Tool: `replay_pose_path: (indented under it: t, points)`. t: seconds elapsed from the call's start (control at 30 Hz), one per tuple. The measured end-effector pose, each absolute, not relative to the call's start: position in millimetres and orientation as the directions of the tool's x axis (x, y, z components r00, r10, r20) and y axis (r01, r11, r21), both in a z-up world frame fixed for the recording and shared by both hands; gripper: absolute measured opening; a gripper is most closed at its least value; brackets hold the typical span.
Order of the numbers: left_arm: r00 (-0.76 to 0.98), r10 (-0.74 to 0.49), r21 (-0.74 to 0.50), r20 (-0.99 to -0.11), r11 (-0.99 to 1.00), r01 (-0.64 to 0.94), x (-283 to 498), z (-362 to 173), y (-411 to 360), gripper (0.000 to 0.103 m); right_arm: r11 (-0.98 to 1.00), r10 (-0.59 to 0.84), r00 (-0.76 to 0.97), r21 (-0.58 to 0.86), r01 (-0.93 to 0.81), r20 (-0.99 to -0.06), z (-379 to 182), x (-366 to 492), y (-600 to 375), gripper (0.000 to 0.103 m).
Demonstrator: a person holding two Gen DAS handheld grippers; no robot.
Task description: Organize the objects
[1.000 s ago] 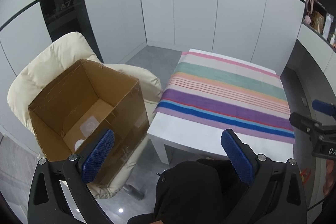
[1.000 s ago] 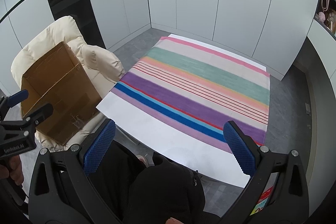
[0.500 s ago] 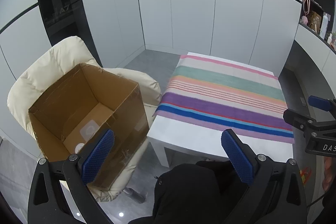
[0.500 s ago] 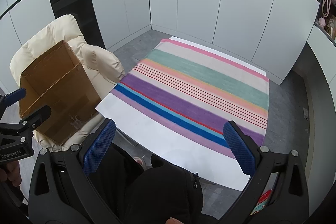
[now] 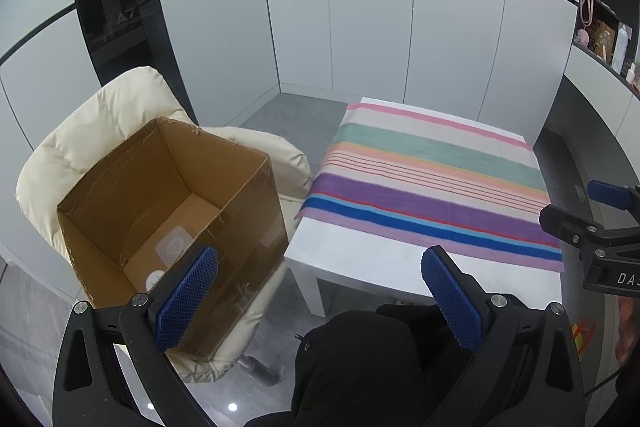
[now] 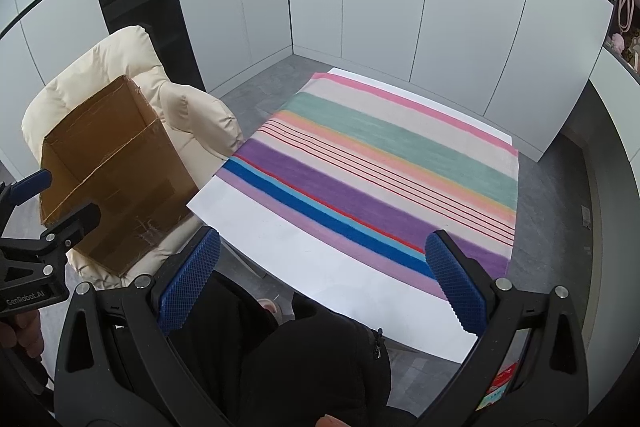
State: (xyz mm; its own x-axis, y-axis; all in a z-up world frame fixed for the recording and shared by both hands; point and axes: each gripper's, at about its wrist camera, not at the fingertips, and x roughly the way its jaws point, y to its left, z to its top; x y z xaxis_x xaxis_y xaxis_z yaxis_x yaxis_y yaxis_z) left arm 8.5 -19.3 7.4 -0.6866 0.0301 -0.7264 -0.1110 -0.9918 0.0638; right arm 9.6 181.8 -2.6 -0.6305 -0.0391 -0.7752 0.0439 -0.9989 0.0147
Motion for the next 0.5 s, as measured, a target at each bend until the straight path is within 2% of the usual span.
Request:
replay_pose_path:
  t: [0.5]
  points:
    - [-0.681,0.034,0.054,-0.732,-0.993,-0.108,8.8,5.7,-18.6,0.103,-0.999,-0.043,-0.625,0.017,0.047,-0.779,-3.5,9.1,180.7,0.103]
